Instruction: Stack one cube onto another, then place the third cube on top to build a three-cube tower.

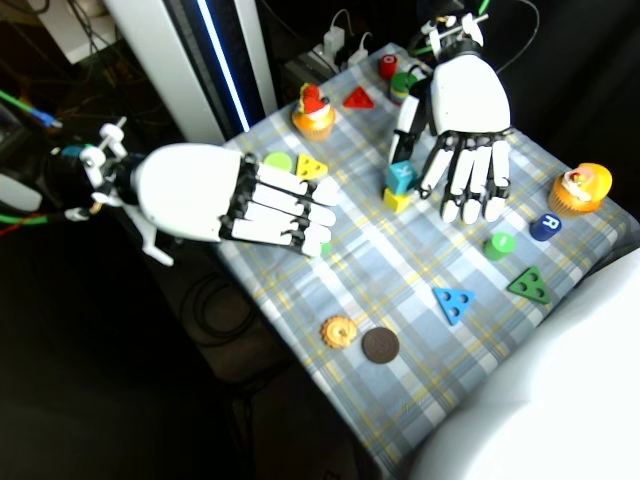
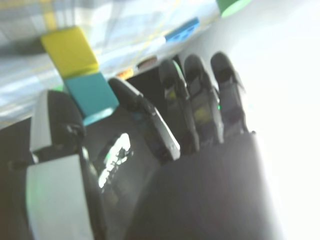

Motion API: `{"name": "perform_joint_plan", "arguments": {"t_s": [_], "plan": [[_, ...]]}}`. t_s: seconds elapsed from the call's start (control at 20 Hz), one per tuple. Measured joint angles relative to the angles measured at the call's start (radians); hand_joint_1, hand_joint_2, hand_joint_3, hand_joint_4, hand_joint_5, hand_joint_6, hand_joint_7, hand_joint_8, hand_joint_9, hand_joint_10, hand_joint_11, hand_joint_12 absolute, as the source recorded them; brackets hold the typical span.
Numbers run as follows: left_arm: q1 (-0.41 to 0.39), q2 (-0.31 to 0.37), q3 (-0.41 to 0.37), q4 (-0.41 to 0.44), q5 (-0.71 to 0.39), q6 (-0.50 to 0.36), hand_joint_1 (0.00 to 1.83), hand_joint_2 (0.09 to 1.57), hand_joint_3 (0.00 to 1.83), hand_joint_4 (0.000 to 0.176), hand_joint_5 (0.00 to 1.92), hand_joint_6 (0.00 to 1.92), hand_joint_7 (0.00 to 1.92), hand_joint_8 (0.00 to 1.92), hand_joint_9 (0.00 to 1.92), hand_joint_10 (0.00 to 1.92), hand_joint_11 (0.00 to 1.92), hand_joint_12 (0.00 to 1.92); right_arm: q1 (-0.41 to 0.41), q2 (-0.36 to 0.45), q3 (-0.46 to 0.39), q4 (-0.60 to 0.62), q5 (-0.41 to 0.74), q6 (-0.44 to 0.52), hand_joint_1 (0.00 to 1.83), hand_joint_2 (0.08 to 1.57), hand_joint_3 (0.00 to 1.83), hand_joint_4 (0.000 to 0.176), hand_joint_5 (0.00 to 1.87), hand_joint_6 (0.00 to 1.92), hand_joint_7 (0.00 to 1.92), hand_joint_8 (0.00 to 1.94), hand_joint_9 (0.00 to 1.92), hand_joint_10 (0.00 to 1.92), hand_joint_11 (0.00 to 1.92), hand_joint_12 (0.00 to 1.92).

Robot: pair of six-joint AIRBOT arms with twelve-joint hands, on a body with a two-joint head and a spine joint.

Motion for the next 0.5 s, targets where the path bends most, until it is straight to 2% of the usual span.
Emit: {"name": "perform_joint_plan", "arguments": {"t_s": [0.5], "plan": [[0.0,0.0,0.0,0.0,0.003,0.0,1.01,1.11,0.0,0.176,0.96,1.0,0.57,0.0,0.37,0.0,0.01,0.54,0.0,0.0,0.0,0.0,0.0,0.0,0.7,1.21,0.0,0.0,0.44,0.0,0.5,0.0,0.46,0.0,0.07,0.88]]}}
